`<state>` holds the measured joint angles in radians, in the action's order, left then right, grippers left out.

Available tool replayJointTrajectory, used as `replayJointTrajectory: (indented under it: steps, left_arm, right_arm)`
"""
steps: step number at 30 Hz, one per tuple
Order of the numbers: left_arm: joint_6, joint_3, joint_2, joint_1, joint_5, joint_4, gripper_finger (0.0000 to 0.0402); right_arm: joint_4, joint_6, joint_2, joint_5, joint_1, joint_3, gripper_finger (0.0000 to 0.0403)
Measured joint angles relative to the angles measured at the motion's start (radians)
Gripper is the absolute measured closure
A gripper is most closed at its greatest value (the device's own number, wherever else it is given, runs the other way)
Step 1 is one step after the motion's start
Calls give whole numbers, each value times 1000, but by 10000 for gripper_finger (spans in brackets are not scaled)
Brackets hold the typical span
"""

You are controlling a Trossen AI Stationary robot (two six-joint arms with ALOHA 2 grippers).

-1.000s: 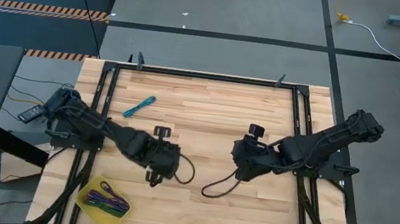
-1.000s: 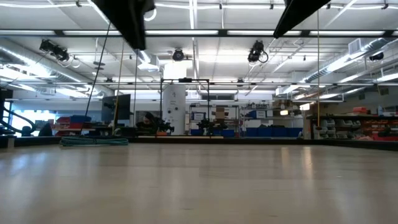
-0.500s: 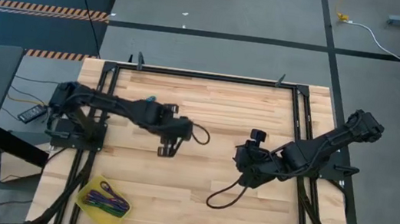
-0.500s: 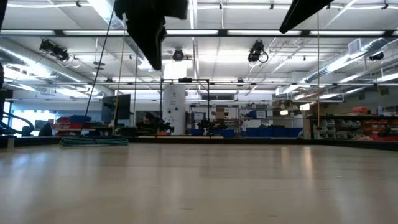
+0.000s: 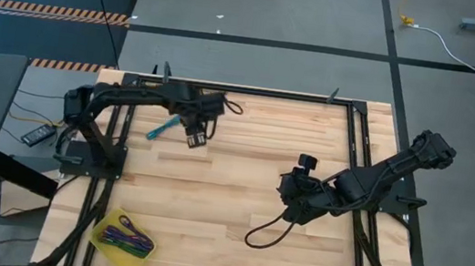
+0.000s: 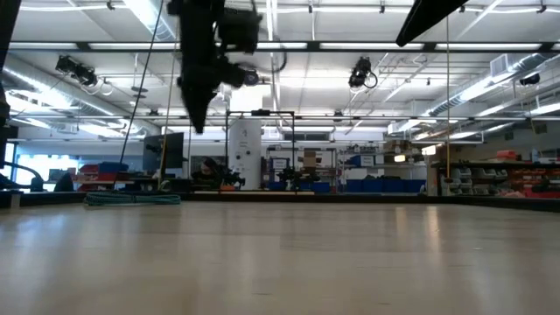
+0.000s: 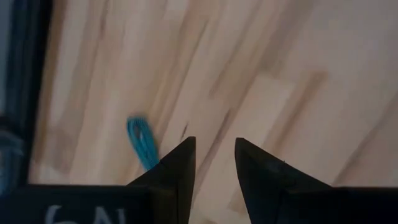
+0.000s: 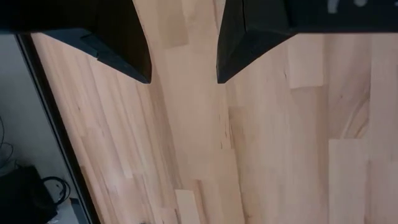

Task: Pick and place USB-C Cables
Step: Put the black charger cable into the yellow bin

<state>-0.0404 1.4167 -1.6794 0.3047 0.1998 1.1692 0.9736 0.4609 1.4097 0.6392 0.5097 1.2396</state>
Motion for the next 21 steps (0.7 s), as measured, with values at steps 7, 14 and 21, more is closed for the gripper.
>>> replayJointTrajectory:
  steps: [7,14,21]
  left_arm:
    - [12,-227,35,130,-28,-44,283]
    - [53,-369,131,206,-42,-163,283]
    - [53,-471,206,310,-107,-261,283]
  right_arm:
    - [-9,20,0,0,14,0,215]
    - [-57,19,1,0,14,0,215]
    - [-68,50,1,-4,29,0,215]
